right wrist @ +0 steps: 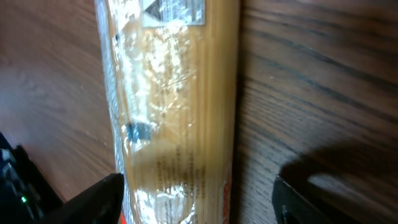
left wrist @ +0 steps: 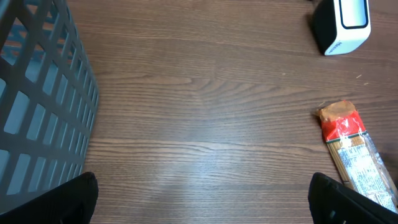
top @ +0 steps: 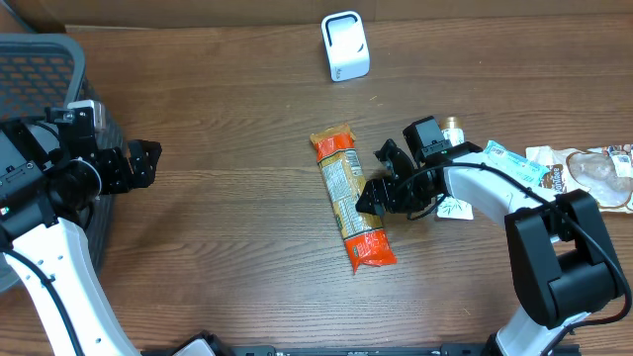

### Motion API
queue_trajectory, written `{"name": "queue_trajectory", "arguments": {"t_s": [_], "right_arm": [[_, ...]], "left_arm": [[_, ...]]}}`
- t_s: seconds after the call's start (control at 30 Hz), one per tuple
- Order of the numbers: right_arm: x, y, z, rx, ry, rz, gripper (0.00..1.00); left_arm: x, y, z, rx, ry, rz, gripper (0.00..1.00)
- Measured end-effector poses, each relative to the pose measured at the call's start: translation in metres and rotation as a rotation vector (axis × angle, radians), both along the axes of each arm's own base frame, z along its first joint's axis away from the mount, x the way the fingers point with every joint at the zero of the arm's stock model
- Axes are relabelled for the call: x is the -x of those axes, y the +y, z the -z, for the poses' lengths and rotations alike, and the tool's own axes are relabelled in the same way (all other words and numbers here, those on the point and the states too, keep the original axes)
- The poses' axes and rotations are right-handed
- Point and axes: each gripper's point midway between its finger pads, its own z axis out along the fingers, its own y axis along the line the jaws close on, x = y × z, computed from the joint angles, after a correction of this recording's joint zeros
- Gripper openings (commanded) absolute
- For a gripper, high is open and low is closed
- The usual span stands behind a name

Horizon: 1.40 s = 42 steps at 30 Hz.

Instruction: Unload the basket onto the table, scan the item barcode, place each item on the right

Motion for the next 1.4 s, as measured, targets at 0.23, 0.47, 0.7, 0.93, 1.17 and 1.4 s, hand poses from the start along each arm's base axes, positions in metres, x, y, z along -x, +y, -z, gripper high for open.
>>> {"name": "queue_trajectory", "arguments": {"t_s": [0.23, 0.47, 0.7, 0.93, 1.17, 1.4], "right_arm": [[0.005, 0.015, 0.002, 0.024, -0.01, -0.01, 0.66], [0.007, 0.016, 0.005, 0.057, -0.005, 0.001, 0.37], [0.008, 0.016, 0.001, 0.059, 0.013, 0.006, 0.13], [0.001, 0.002, -0.015, 0.215, 0.019, 0.017, 0.04], [-0.021, -0.021, -0.053, 0.606, -0.175, -0.007, 0.04], [0.011, 0.024, -0.048, 0.785, -0.348, -0.112, 0.34]], "left_arm": [[0.0, 0.0, 0.0, 0.0, 0.0, 0.0, 1.0], [0.0, 0.0, 0.0, 0.001, 0.0, 0.0, 1.0], [0.0, 0.0, 0.0, 0.001, 0.0, 0.0, 0.99], [0.0, 0.0, 0.0, 0.001, 0.0, 0.0, 1.0], [0.0, 0.0, 0.0, 0.0, 0.0, 0.0, 1.0], [0.0, 0.0, 0.0, 0.0, 0.0, 0.0, 1.0]]}}
